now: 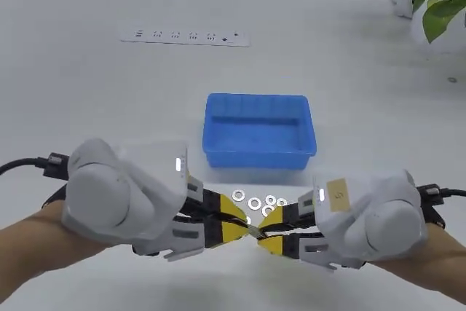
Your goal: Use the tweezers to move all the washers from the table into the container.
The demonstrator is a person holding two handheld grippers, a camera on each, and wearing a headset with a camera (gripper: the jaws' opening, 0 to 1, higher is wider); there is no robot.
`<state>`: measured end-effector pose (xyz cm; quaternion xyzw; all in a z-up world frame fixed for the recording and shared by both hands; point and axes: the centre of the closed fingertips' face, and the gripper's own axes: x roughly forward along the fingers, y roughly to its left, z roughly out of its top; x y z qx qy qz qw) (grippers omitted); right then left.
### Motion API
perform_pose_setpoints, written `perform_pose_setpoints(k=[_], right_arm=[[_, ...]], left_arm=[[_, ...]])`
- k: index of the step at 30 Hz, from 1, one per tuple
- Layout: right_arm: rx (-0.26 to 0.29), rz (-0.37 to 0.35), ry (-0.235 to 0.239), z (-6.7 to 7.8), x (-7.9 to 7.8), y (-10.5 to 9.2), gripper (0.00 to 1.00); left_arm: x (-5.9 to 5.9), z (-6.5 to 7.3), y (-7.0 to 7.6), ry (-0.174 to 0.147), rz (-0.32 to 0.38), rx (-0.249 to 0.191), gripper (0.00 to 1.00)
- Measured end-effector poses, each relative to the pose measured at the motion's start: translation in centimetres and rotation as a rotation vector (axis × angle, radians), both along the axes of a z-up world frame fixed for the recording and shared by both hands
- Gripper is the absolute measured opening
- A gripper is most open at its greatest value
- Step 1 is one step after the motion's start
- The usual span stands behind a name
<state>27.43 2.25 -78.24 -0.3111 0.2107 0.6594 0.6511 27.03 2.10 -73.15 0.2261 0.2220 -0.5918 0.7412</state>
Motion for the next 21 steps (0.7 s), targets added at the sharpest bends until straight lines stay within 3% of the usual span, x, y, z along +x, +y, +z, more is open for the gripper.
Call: perform_pose_setpoints(k=[9,21], right_arm=[[0.038,-0.041,0.012,0.2,0.5,-0.7,0.08],[0.054,-0.068,0.016,0.3,0.5,-1.6,0.08]], left_arm=[[0.7,0.6,-1.3,-0.014,-0.005,-0.018,0.06],[0.8,0.9,-3.4,-0.022,-0.045,-0.052,0.06]])
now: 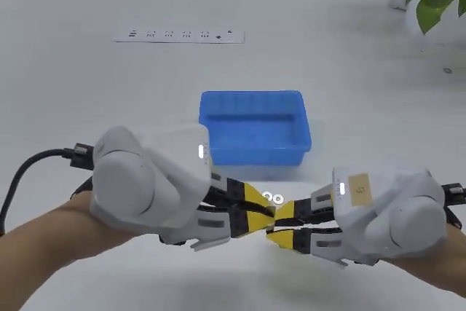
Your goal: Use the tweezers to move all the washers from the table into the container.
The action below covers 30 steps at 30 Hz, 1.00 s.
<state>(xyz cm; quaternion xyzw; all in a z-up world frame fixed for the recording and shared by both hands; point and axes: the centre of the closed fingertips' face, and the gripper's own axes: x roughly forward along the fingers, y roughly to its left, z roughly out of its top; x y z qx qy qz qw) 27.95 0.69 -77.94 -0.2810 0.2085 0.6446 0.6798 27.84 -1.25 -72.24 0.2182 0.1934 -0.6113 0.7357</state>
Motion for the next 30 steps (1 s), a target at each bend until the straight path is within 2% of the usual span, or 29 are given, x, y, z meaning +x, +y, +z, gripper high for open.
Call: perform_pose_setpoints(k=[6,18,23,27,30], right_arm=[[0.008,-0.007,0.003,0.01,0.08,-0.24,0.08],[0.011,-0.001,0.011,-0.01,0.18,-0.05,0.08],[0.012,0.002,0.014,0.00,0.17,0.01,0.08],[0.005,0.007,0.005,-0.01,0.08,0.09,0.08],[-0.002,0.020,-0.028,0.08,0.02,0.38,0.10]], left_arm=[[0.07,-0.01,-0.46,0.005,-0.005,-0.016,0.06],[0.59,-0.05,-0.59,-0.004,-0.005,-0.021,0.08],[0.42,-0.09,-0.67,0.013,-0.018,-0.026,0.07],[0.29,-0.10,-0.56,0.009,-0.022,-0.020,0.06],[0.18,-0.04,-0.36,0.006,-0.019,-0.019,0.06]])
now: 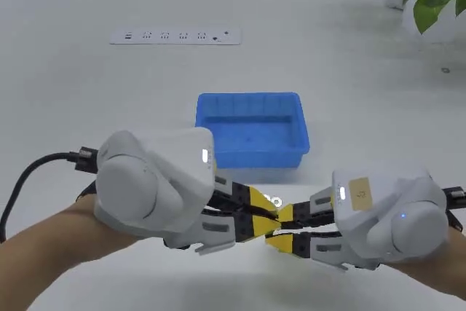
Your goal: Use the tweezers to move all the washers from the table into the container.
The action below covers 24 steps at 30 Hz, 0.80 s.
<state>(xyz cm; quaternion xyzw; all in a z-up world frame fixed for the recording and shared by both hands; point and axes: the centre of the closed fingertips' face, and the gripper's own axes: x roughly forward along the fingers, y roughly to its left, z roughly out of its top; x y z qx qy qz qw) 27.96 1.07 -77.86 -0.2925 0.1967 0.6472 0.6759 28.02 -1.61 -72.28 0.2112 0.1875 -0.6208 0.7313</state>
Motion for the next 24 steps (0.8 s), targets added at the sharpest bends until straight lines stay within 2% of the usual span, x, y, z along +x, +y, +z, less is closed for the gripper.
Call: perform_pose_setpoints(k=[5,6,7,9,10,13,24], right_arm=[[0.001,0.024,-0.015,0.0,-0.4,0.7,0.11],[-0.003,0.032,-0.038,0.1,-0.2,0.9,0.11],[-0.002,0.034,-0.038,0.1,-0.3,0.9,0.11],[0.027,0.036,-0.008,0.6,-0.5,1.4,0.11],[0.044,0.030,0.001,0.9,-0.4,1.6,0.13],[0.047,0.026,-0.012,1.2,-0.2,1.8,0.16],[0.094,0.017,0.029,1.7,-0.5,3.4,0.15]], left_arm=[[0.0,0.9,0.3,-0.020,0.001,-0.021,0.06],[-0.2,0.8,0.4,-0.011,-0.003,-0.013,0.06],[-0.3,0.9,0.5,-0.013,-0.007,-0.012,0.06],[-0.4,1.2,0.8,-0.005,-0.003,-0.030,0.06],[-0.6,1.3,1.0,-0.014,-0.003,-0.032,0.06],[-0.7,1.5,1.5,-0.023,0.006,-0.034,0.06],[-0.9,1.8,2.9,-0.017,0.046,-0.065,0.06]])
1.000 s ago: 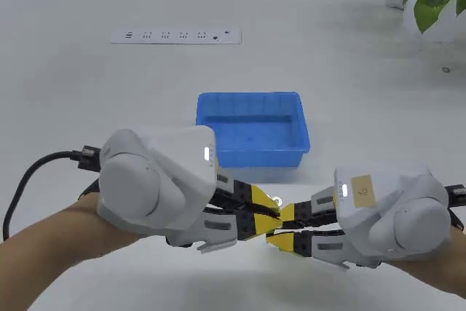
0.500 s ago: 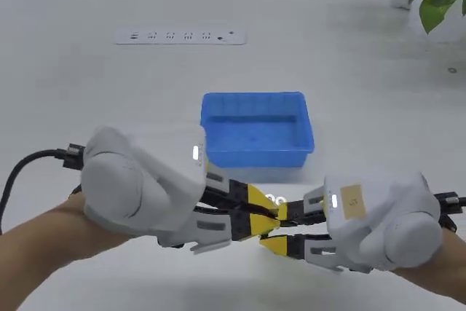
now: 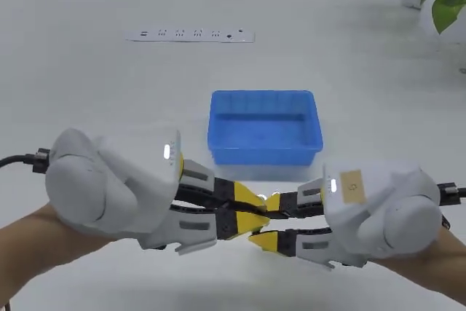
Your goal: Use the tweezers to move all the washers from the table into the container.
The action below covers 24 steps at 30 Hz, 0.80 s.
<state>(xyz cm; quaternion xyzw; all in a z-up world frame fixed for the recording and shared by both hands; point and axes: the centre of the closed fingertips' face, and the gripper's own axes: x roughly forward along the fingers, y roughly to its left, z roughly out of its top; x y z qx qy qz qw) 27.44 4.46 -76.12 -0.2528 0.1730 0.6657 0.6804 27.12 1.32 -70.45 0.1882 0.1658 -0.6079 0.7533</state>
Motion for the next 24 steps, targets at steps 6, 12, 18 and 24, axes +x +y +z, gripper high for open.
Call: perform_pose_setpoints(k=[6,12,18,24], right_arm=[[-0.004,0.016,-0.016,0.0,0.0,0.3,0.11],[-0.028,0.022,-0.028,-0.4,0.2,0.2,0.11],[-0.038,0.019,-0.032,-0.8,0.9,0.5,0.11],[-0.040,0.002,-0.031,-1.2,1.7,0.5,0.11]], left_arm=[[0.0,0.1,1.0,0.011,0.017,-0.018,0.06],[0.3,-0.4,1.5,0.018,0.032,-0.011,0.06],[1.0,-0.7,1.3,0.003,0.033,0.001,0.06],[1.7,-1.0,1.4,0.001,0.048,0.007,0.06]])
